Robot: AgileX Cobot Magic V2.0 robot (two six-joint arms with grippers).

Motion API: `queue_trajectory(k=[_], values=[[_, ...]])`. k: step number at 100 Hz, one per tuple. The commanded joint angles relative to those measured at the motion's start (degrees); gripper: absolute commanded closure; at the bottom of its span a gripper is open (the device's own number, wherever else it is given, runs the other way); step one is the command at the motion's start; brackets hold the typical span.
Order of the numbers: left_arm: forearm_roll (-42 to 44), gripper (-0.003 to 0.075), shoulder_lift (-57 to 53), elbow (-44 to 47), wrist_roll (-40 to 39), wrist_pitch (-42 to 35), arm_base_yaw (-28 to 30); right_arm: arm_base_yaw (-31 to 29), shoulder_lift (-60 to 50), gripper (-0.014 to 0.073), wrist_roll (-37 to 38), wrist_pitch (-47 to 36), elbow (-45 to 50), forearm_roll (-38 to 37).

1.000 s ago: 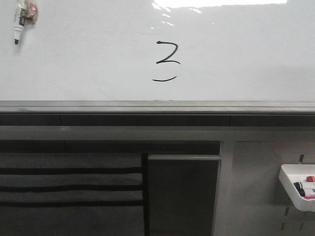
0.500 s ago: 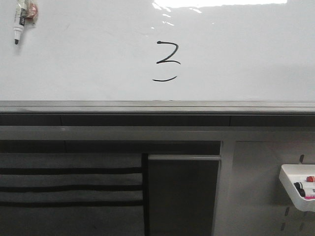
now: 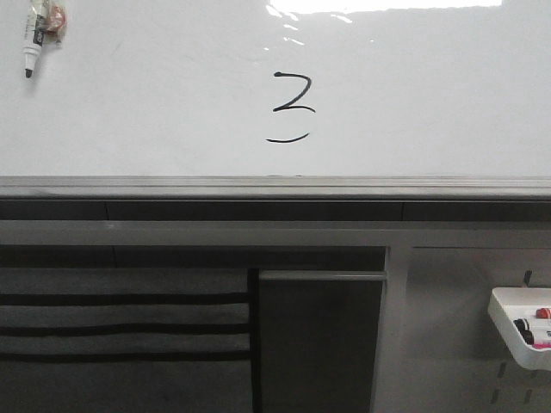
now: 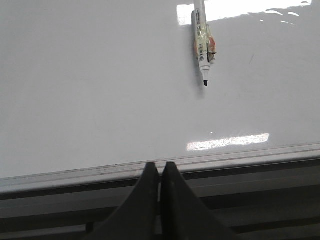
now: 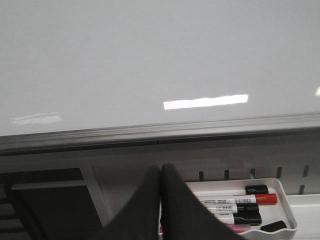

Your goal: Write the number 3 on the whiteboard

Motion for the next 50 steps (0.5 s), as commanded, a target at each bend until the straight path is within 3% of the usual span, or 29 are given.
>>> queue_trajectory(k=[1, 50], values=[[-0.5, 0.0738, -1.7, 0.1, -0.4, -4.1, 0.2, -0.4, -0.6, 0.0668, -0.1, -11.4, 3.0, 0.7], [-0.5, 0.0738, -1.7, 0.1, -0.4, -4.1, 0.2, -0.4, -2.0, 0.0668, -0.1, -12.3, 4.5, 1.0]])
